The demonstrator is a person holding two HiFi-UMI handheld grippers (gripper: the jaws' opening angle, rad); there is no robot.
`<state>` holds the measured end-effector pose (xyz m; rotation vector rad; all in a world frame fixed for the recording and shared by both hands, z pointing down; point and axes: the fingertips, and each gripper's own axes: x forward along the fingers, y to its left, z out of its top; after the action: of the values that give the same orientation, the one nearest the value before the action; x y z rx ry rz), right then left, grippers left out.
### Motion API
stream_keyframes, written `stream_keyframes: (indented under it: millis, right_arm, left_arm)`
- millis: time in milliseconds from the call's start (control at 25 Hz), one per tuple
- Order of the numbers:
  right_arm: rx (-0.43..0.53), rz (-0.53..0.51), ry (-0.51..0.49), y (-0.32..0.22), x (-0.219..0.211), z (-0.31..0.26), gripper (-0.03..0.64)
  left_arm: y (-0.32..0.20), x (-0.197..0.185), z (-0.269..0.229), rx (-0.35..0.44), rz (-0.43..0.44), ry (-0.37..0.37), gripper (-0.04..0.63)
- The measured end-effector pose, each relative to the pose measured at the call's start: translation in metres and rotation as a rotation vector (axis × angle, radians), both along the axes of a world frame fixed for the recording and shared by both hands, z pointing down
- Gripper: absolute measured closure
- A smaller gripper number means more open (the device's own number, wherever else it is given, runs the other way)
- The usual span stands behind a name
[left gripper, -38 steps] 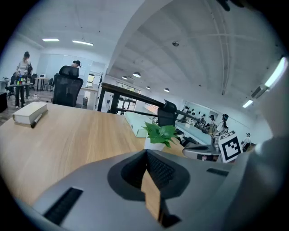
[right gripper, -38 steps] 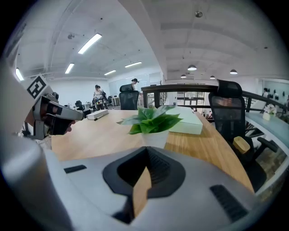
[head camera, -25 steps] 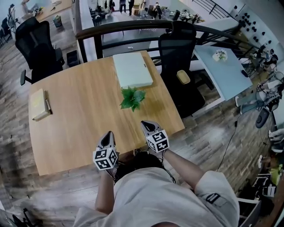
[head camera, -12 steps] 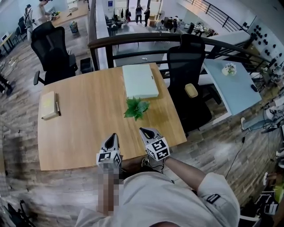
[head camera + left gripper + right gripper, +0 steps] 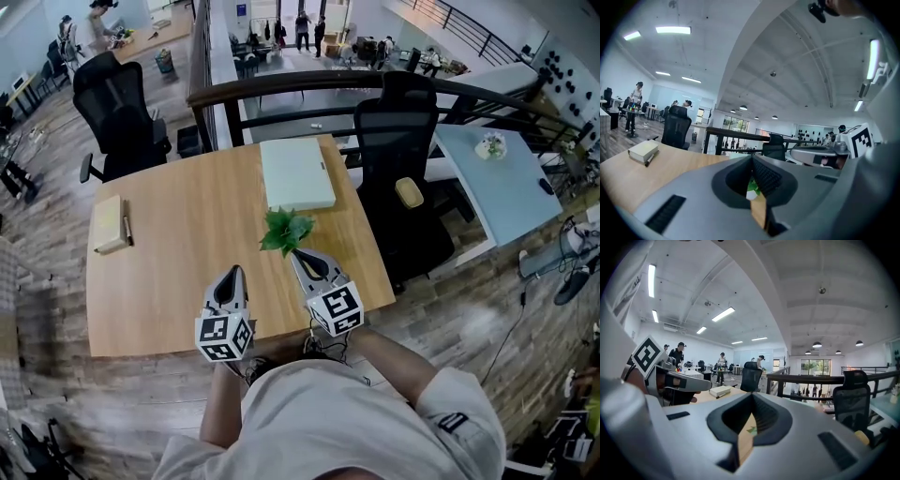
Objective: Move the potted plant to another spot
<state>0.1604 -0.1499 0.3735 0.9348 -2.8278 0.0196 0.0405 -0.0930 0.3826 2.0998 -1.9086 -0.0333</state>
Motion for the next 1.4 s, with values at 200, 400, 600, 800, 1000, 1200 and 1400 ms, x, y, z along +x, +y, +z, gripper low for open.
stream_keyframes:
  millis: [200, 400, 600, 800, 1000, 1200, 1400]
  right_arm:
    - [0.039, 0.021, -0.022, -0.008, 0.011, -0.026, 0.614]
    - [0.069, 0.034, -0.057, -0.016, 0.014, -0.046, 0.614]
    - [0.095, 0.037, -0.065, -0.016, 0.016, -0.054, 0.614]
    - [0.096, 0.033, -0.067, -0.013, 0.017, -0.054, 0.614]
    - [0.127, 0.041, -0.064, -0.013, 0.017, -0.057, 0.614]
    - [0.128, 0.028, -0.060, -0.008, 0.016, -0.057, 0.614]
    - [0.137, 0.025, -0.062, -0.006, 0.018, -0.059, 0.614]
  left_arm:
    - [-0.003, 0.009, -0.038, 0.084, 0.001, -0.058, 0.583]
    - [-0.005, 0.004, -0.057, 0.125, -0.017, -0.077, 0.583]
    - [-0.002, 0.003, -0.061, 0.128, -0.027, -0.101, 0.583]
    - [0.002, 0.009, -0.064, 0.143, -0.027, -0.107, 0.583]
    - [0.007, 0.005, -0.065, 0.146, -0.039, -0.117, 0.583]
    - [0.012, 0.004, -0.059, 0.132, -0.047, -0.107, 0.583]
    - [0.014, 0.005, -0.056, 0.129, -0.042, -0.098, 0.583]
